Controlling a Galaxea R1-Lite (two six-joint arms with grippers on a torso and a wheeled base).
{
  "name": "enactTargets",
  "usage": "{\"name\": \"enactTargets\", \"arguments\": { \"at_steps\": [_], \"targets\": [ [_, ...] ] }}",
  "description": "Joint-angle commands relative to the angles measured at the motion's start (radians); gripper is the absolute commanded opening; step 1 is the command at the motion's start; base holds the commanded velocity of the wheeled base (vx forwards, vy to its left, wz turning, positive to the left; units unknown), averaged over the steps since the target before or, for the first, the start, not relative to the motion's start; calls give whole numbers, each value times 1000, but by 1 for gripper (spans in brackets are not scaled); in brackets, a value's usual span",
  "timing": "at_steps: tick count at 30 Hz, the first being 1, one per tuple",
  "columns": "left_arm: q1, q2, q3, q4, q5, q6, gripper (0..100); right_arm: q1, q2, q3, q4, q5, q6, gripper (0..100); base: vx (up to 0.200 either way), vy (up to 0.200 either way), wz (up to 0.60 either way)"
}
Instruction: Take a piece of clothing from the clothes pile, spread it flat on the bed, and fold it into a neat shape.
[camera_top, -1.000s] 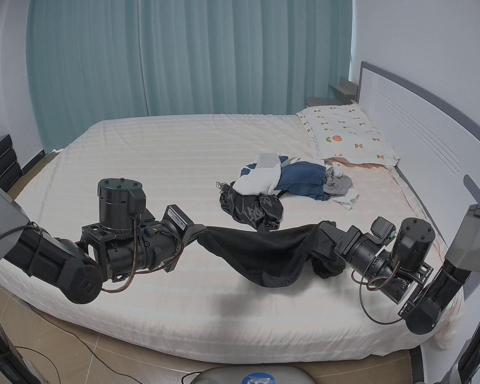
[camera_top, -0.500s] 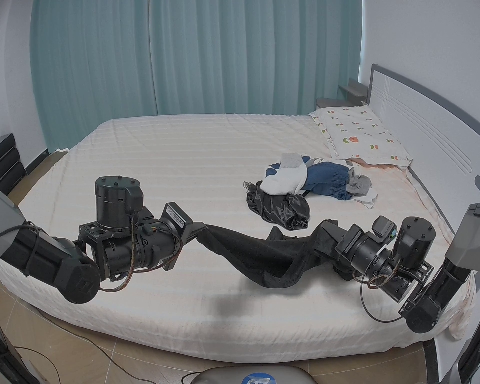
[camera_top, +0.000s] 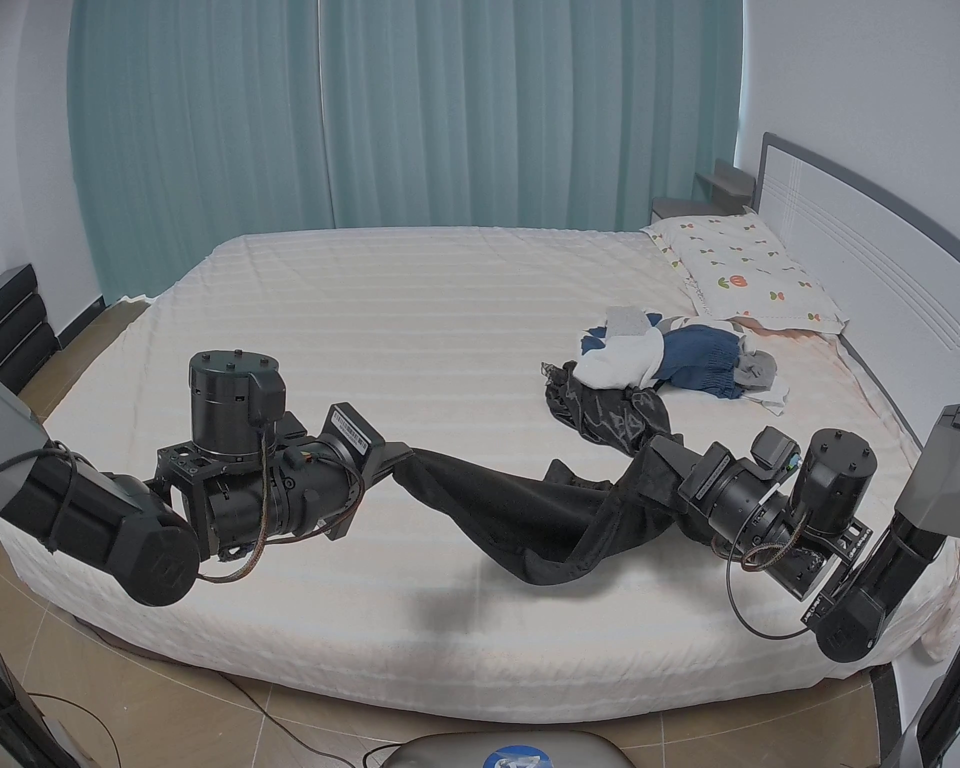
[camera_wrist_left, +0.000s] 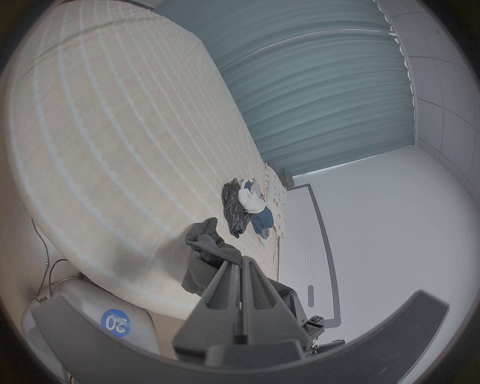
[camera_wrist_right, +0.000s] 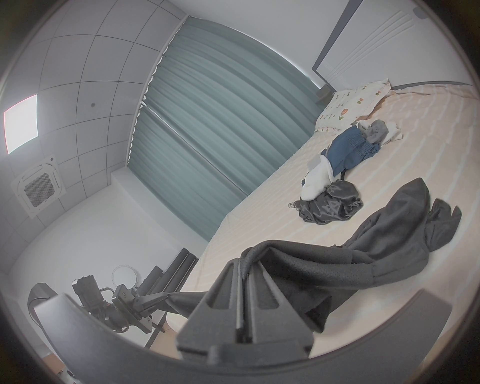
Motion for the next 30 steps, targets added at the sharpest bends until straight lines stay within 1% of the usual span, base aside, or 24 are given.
{"name": "enactTargets", "arguments": {
  "at_steps": [1,15,18,19,22,26,30],
  "targets": [
    [0,-2,1,0,0,0,0,1,-5,-1,-11,0,0,0,0,200,0],
    [-1,-14,4,1,0,3,0,6,-3,-1,-11,2,-3,0,0,200,0],
    [-1,-14,6,3,0,1,0,21,2,-1,-11,0,-3,0,0,200,0],
    [-1,-16,20,1,0,1,0,44,2,-1,-11,0,-1,0,0,200,0],
    [0,-28,34,3,0,1,0,72,0,-1,-11,-1,-1,0,0,200,0],
    [0,-39,34,3,2,3,0,86,-5,-2,-11,0,-4,0,0,200,0],
    [0,-89,32,47,2,7,0,96,-21,-54,-10,-4,-64,0,0,200,0]
  ]
}}
